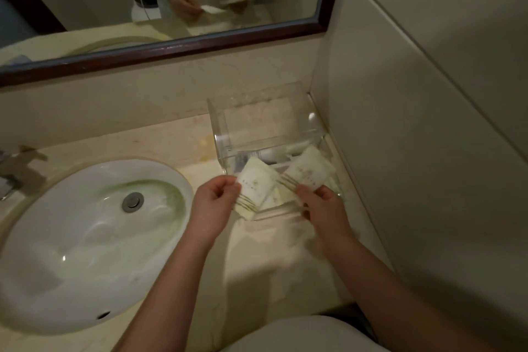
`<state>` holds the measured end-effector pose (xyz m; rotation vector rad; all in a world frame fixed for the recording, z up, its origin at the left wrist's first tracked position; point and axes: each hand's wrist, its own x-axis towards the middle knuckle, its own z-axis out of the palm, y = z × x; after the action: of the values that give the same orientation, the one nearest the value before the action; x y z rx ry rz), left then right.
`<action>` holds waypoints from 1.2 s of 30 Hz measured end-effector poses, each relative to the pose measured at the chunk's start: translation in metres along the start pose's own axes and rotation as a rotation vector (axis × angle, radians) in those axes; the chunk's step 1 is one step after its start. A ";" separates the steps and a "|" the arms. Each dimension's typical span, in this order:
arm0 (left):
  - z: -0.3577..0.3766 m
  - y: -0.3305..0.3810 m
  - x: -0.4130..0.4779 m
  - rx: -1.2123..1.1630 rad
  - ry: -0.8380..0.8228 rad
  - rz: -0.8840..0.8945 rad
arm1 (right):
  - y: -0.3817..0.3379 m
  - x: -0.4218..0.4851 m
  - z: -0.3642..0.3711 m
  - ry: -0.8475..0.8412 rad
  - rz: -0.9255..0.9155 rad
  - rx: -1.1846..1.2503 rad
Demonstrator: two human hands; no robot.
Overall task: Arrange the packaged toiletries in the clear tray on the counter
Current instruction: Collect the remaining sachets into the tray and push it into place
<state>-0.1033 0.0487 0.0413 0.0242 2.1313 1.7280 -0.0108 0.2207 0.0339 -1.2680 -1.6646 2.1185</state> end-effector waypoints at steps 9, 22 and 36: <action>0.009 0.000 0.062 0.880 -0.281 0.285 | 0.013 0.014 -0.038 0.078 0.272 0.124; 0.039 -0.051 0.028 1.134 -0.223 0.672 | -0.001 0.025 -0.007 -0.017 0.261 -0.119; 0.038 -0.067 0.018 1.067 -0.199 0.622 | 0.019 0.053 -0.026 -0.027 -0.792 -1.255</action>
<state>-0.0923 0.0725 -0.0331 1.1737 2.7603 0.5398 -0.0191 0.2630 -0.0101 -0.4517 -2.9238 0.5428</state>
